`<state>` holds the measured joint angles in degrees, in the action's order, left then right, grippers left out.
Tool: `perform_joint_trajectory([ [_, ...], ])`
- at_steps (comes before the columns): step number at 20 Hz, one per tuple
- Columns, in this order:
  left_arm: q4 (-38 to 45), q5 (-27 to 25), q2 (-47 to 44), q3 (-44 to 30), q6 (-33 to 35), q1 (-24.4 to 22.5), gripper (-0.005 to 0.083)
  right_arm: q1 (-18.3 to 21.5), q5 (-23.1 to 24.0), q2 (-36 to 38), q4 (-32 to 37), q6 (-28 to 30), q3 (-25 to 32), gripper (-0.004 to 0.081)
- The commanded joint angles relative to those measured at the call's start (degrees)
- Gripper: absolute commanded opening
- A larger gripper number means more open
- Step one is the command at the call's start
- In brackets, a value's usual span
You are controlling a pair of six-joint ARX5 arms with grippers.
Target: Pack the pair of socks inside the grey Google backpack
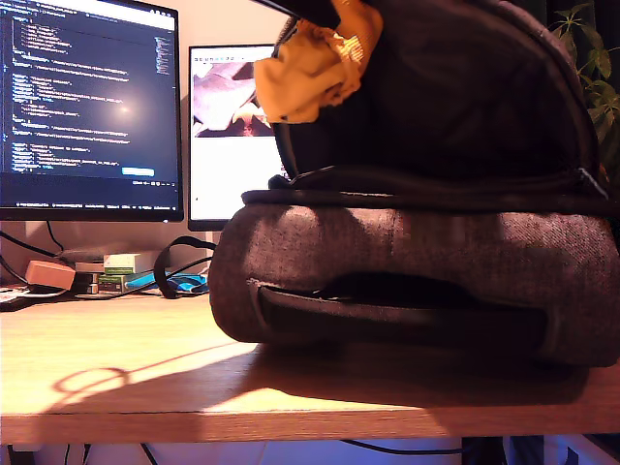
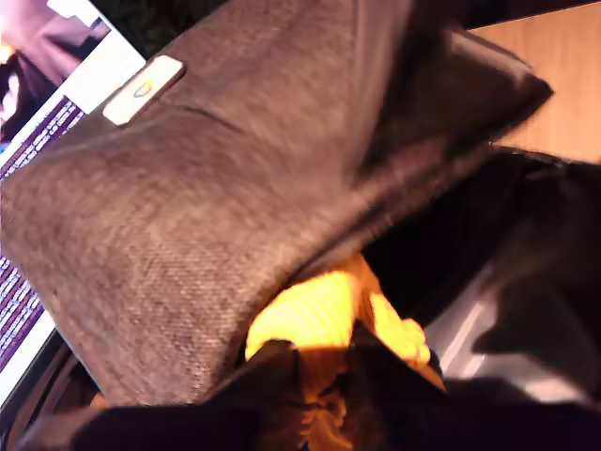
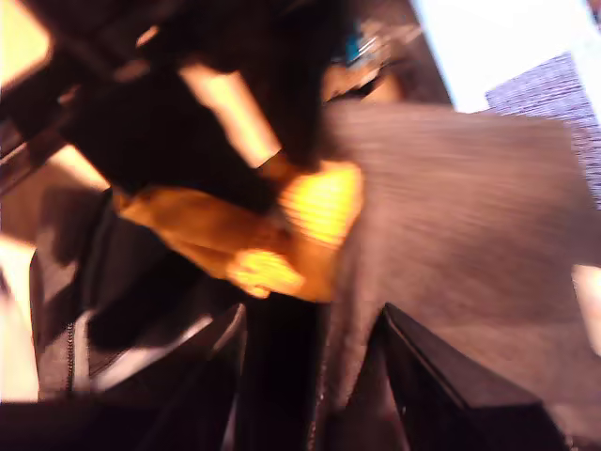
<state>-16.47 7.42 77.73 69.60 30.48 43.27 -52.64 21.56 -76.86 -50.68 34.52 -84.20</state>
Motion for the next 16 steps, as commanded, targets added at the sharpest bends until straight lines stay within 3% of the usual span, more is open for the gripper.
perform_joint_trajectory([
  [1,2.4,0.1,-0.5,1.3,0.6,-0.8,-0.0024,0.0,1.4,0.0,0.0,0.1,0.9,0.0417],
  [4,2.4,1.6,-0.5,2.0,0.6,-1.5,-0.0024,0.8,7.8,-2.3,-0.7,1.6,0.9,0.04],
  [10,2.4,3.1,-0.5,2.6,0.6,-1.9,-0.0024,1.8,12.9,-3.7,-2.6,1.5,0.9,0.0363],
  [12,2.3,3.1,-0.5,2.6,0.6,-2.1,-0.0024,2.5,13.1,-3.7,-3.0,1.5,0.9,0.0224],
  [14,1.5,3.7,-0.5,2.6,0.6,-2.3,-0.0024,2.9,13.1,-3.7,-2.4,1.5,0.9,-0.0004],
  [16,0.7,3.8,-0.5,2.6,0.6,-2.3,-0.0024,3.0,13.4,-3.7,-0.7,1.8,0.9,-0.0011],
])
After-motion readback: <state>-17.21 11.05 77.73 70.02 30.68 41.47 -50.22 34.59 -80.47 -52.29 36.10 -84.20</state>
